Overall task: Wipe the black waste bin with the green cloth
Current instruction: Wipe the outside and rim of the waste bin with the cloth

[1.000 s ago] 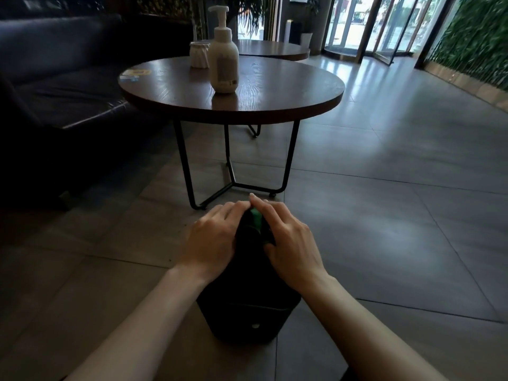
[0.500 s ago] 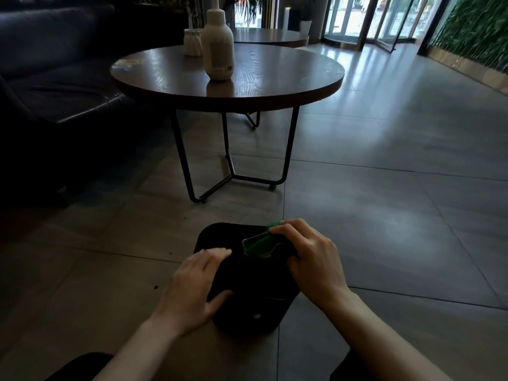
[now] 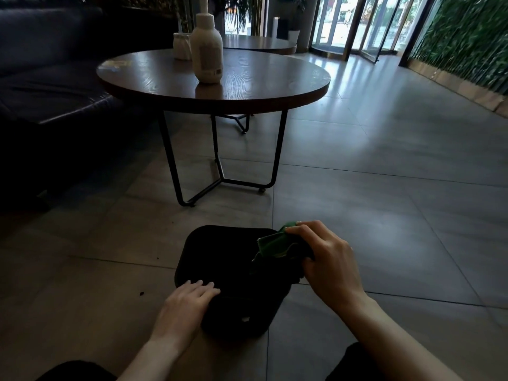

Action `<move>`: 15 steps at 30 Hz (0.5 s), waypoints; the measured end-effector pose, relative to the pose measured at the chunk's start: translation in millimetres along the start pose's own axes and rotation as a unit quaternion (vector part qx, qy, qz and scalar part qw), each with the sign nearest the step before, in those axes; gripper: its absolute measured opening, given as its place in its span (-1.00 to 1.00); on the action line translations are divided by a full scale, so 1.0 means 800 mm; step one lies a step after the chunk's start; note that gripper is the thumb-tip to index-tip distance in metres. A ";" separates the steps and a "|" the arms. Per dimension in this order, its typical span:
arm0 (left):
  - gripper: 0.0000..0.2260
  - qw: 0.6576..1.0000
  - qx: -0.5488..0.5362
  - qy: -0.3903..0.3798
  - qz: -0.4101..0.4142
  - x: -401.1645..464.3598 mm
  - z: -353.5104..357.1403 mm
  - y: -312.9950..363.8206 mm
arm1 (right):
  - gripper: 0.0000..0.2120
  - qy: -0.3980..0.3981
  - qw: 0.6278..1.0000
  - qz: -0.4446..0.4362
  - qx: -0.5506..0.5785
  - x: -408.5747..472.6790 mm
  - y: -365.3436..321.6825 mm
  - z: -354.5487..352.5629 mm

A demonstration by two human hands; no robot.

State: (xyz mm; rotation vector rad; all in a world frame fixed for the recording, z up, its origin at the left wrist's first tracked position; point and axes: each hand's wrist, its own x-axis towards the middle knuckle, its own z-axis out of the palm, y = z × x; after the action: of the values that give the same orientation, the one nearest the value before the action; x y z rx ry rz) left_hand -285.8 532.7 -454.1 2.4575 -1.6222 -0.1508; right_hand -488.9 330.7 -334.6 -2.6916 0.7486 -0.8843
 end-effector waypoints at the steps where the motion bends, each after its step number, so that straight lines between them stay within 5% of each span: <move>1: -0.61 1.000 0.001 0.000 0.001 0.002 -0.003 0.002 | -0.62 0.004 1.000 -0.002 -0.002 -0.001 0.000 -0.004; 15: -0.77 0.998 -0.059 0.037 0.003 0.015 -0.028 0.024 | -0.55 0.042 0.999 -0.018 -0.026 -0.002 0.006 -0.023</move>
State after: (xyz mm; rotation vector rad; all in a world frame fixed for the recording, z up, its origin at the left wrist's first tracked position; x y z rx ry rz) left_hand -294.3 516.7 -427.7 2.3421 -1.5439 -0.1484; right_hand -502.7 326.6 -322.5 -2.7366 0.7523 -1.0070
